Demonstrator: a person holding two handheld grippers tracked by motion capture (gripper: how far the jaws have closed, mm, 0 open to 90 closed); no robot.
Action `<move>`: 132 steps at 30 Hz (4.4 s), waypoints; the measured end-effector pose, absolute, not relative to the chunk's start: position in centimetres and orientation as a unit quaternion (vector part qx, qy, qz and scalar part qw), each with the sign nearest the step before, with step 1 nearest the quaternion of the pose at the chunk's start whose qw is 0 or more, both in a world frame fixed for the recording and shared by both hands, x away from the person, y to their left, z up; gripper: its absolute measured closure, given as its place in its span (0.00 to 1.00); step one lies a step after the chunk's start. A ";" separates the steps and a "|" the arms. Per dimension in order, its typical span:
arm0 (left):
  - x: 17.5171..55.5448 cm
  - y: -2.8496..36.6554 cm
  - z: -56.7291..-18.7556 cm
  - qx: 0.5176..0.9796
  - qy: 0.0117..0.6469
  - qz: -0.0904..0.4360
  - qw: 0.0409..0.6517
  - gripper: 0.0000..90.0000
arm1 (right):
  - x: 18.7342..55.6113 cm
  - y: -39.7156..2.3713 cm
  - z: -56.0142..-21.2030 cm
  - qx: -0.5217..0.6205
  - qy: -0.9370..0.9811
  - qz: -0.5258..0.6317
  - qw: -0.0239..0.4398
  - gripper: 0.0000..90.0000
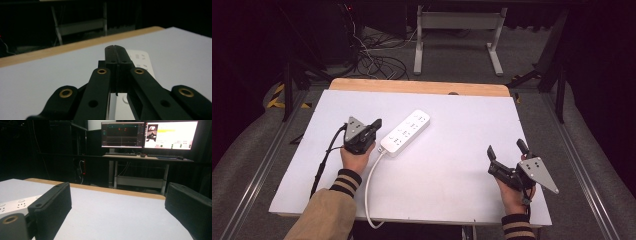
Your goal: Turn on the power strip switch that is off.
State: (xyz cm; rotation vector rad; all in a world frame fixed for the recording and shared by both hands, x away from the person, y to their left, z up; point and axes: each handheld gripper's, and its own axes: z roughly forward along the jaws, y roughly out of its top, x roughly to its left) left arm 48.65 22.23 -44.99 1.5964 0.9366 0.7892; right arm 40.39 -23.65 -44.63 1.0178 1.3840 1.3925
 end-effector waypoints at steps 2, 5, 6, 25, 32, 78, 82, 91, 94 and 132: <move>47.5 23.0 -44.6 0.650 0.393 0.354 0.546 1.00 | 40.4 -23.6 -44.6 0.411 0.560 0.563 0.447 0.08; 45.5 24.4 -43.8 0.617 0.390 0.390 0.561 1.00 | 40.4 -23.5 -44.6 0.412 0.561 0.560 0.449 0.08; 44.9 24.9 -43.5 0.603 0.395 0.401 0.565 1.00 | 40.4 -23.4 -44.6 0.411 0.561 0.562 0.448 0.08; 37.3 32.4 -43.6 0.523 0.437 0.463 0.567 1.00 | 40.5 -22.4 -45.2 0.401 0.577 0.563 0.435 0.08; 37.4 31.8 -43.7 0.530 0.429 0.474 0.557 1.00 | 40.5 -22.7 -45.1 0.404 0.569 0.567 0.437 0.08; 38.8 31.1 -44.8 0.529 0.397 0.489 0.569 0.04 | 40.4 -22.3 -44.9 0.400 0.570 0.569 0.438 0.08; 39.0 31.1 -44.9 0.531 0.401 0.484 0.568 0.04 | 40.4 -22.3 -44.9 0.400 0.571 0.568 0.437 0.08; 39.0 30.8 -44.8 0.529 0.400 0.484 0.571 0.04 | 40.2 -22.3 -44.9 0.401 0.571 0.568 0.438 0.08; 38.9 31.1 -44.7 0.526 0.402 0.484 0.572 0.04 | 40.2 -22.3 -44.9 0.402 0.571 0.567 0.437 0.08; 39.0 31.2 -44.9 0.529 0.405 0.481 0.569 0.04 | 40.4 -21.8 -45.1 0.397 0.583 0.560 0.435 0.08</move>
